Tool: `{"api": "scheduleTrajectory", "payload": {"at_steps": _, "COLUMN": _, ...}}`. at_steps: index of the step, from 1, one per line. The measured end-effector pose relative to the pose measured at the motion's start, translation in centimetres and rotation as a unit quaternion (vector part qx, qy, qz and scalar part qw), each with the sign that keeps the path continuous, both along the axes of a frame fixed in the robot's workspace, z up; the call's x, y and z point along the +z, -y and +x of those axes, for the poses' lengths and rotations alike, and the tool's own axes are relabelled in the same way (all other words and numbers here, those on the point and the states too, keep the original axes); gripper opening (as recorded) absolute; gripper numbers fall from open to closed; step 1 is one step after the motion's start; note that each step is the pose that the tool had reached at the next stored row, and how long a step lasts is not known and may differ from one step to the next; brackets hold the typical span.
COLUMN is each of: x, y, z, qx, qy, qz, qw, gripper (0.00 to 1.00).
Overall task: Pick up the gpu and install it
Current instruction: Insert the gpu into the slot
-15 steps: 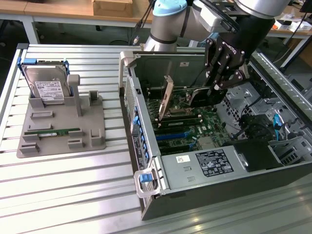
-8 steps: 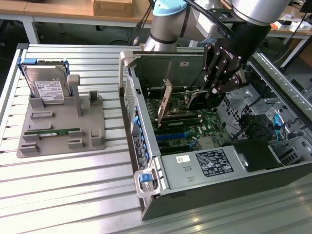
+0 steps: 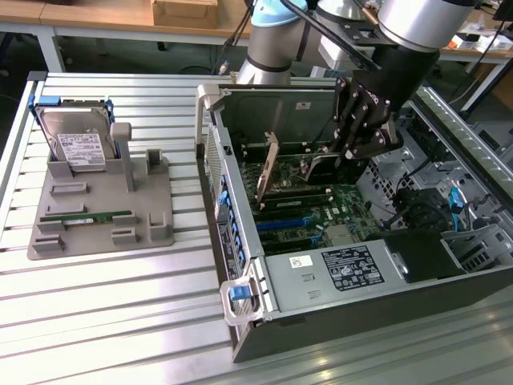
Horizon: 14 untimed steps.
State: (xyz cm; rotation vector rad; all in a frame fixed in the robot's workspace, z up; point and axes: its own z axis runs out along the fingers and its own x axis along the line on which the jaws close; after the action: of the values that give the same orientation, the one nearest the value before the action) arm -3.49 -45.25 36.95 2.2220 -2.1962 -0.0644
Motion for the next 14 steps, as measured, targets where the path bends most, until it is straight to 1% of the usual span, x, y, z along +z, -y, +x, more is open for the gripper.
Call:
{"api": "scheduleTrajectory", "payload": {"at_steps": 2, "x": -0.2, "y": 0.0, "z": 0.0, "qx": -0.003, "qy": 0.0, "qz": 0.0, "qw": 1.0, "gripper": 0.26}}
{"api": "scheduleTrajectory", "payload": {"at_steps": 7, "x": -0.35, "y": 0.0, "z": 0.01, "qx": -0.002, "qy": 0.0, "qz": 0.0, "qw": 1.0, "gripper": 0.26}}
{"api": "scheduleTrajectory", "payload": {"at_steps": 14, "x": -0.42, "y": 0.0, "z": 0.01, "qx": 0.026, "qy": 0.0, "qz": -0.0001, "qw": 0.9997, "gripper": 0.26}}
